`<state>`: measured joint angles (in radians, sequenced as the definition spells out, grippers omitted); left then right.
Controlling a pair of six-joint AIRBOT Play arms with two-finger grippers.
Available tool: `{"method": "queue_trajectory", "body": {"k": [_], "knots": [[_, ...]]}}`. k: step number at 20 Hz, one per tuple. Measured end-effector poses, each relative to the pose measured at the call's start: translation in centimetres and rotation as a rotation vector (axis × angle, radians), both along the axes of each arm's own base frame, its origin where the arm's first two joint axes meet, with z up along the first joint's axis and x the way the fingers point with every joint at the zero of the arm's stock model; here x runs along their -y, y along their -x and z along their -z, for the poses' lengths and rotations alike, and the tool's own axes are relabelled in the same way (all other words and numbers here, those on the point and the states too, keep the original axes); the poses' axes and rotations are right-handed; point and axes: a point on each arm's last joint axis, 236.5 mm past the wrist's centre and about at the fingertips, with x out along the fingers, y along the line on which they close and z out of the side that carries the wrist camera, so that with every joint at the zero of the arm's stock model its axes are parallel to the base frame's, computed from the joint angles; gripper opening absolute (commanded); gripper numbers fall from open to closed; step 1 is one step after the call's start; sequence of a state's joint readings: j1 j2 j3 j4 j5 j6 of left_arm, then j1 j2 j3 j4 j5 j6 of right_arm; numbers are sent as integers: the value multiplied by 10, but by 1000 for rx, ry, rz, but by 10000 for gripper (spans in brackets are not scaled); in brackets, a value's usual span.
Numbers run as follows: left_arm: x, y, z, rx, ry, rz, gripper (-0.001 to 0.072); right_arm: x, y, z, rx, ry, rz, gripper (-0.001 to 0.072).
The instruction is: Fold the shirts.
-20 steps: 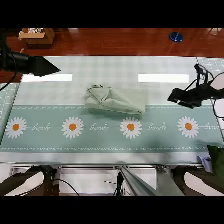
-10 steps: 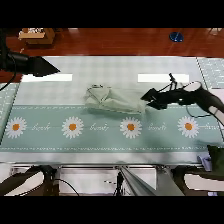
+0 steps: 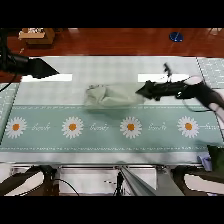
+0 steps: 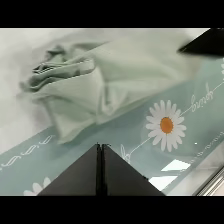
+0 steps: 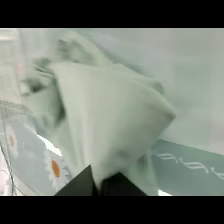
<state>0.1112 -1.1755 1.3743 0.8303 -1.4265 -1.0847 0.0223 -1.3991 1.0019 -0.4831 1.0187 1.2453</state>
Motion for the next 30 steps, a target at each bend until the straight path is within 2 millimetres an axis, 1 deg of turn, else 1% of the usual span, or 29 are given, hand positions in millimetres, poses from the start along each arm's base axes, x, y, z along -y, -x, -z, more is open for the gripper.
{"method": "queue_trajectory", "body": {"k": [1,2,3,4,5,6,8,10,12,16,18,20,23,26,28,30], "knots": [[-2,0,2,-1,-10,-2,19,11,-1,-24,39,18,2,24],[-3,0,3,-2,-16,-3,20,26,-1,-50,79,46,14,24],[-4,-1,3,-1,-21,-5,20,43,1,-73,112,81,32,24],[-4,-1,4,-2,-23,-6,20,65,5,-92,135,137,56,24],[-5,-1,5,-3,-27,-8,20,87,11,-109,148,189,91,24],[-6,-2,6,-4,-29,-9,20,112,21,-123,147,247,131,24],[-6,-3,8,-11,-32,-10,20,160,46,-141,121,353,218,24],[-7,-3,13,-23,-33,-11,19,203,76,-149,63,447,309,24],[-7,-2,19,-36,-34,-5,20,242,113,-149,-30,539,397,24],[-7,3,38,-72,-38,13,20,313,199,-138,-298,760,571,25],[-6,6,45,-90,-37,17,20,343,241,-140,-423,879,668,25],[-6,8,48,-96,-36,18,20,367,281,-147,-537,988,763,25],[-6,8,51,-102,-36,20,20,387,325,-158,-662,1083,868,25],[-6,9,51,-101,-37,23,20,399,361,-165,-768,1134,947,25],[-6,8,52,-99,-38,24,20,401,386,-167,-845,1141,1005,25],[-8,4,51,-85,-38,10,21,398,408,-165,-908,1132,1061,25]]}}
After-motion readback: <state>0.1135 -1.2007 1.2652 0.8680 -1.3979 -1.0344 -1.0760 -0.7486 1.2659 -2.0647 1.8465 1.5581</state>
